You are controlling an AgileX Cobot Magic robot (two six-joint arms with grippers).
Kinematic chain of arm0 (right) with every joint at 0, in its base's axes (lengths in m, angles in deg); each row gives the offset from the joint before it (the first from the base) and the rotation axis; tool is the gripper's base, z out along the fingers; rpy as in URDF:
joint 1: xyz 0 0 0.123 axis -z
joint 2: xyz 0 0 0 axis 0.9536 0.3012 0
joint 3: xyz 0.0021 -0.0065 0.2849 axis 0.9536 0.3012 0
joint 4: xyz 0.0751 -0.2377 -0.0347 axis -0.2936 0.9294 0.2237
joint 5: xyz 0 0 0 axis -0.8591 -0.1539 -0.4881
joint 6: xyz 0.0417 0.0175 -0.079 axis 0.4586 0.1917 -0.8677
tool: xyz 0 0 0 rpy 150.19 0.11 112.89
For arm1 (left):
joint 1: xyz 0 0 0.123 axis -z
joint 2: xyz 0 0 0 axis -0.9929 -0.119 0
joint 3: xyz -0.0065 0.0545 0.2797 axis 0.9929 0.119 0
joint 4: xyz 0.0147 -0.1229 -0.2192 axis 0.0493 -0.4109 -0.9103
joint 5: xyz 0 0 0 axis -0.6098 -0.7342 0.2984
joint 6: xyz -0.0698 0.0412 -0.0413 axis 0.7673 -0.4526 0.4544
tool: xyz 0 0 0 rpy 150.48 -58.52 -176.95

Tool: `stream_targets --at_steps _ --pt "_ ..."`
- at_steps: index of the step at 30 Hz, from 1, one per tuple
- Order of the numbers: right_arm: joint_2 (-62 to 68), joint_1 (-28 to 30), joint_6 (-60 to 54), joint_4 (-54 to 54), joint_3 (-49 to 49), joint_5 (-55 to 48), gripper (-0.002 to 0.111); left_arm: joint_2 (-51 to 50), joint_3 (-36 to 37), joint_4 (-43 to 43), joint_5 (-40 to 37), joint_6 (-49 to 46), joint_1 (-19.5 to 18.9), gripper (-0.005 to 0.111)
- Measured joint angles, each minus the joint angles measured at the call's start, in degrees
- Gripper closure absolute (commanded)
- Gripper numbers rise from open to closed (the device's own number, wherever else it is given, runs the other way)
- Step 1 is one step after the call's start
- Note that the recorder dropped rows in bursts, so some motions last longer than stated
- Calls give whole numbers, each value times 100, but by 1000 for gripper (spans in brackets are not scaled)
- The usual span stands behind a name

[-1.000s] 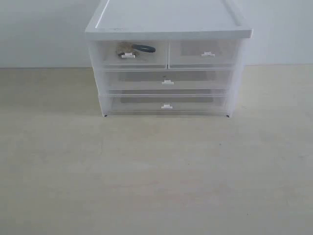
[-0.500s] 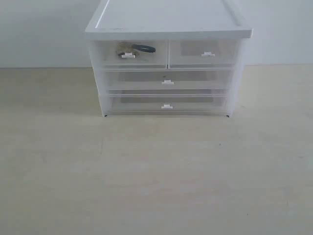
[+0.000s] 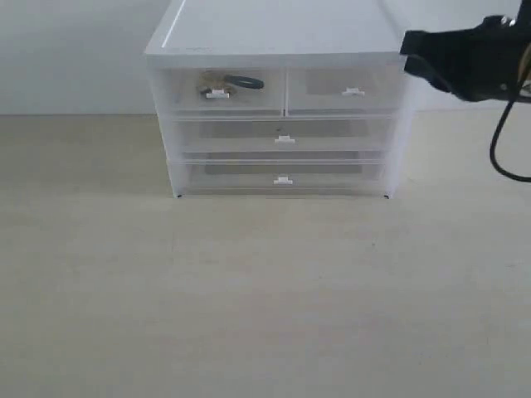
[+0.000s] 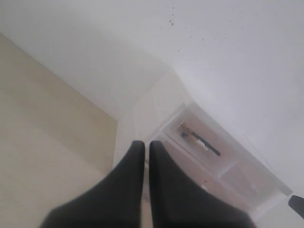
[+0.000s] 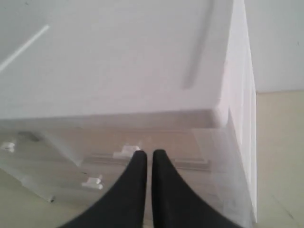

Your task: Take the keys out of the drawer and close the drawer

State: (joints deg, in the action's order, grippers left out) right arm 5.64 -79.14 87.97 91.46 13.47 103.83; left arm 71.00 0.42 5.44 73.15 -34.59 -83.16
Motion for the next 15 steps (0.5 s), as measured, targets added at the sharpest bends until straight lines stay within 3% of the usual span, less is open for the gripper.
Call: stream_targets --at_steps 15 --pt "1286 0 -387 74 -706 321 108 0 -92 -21 -13 -714 0 103"
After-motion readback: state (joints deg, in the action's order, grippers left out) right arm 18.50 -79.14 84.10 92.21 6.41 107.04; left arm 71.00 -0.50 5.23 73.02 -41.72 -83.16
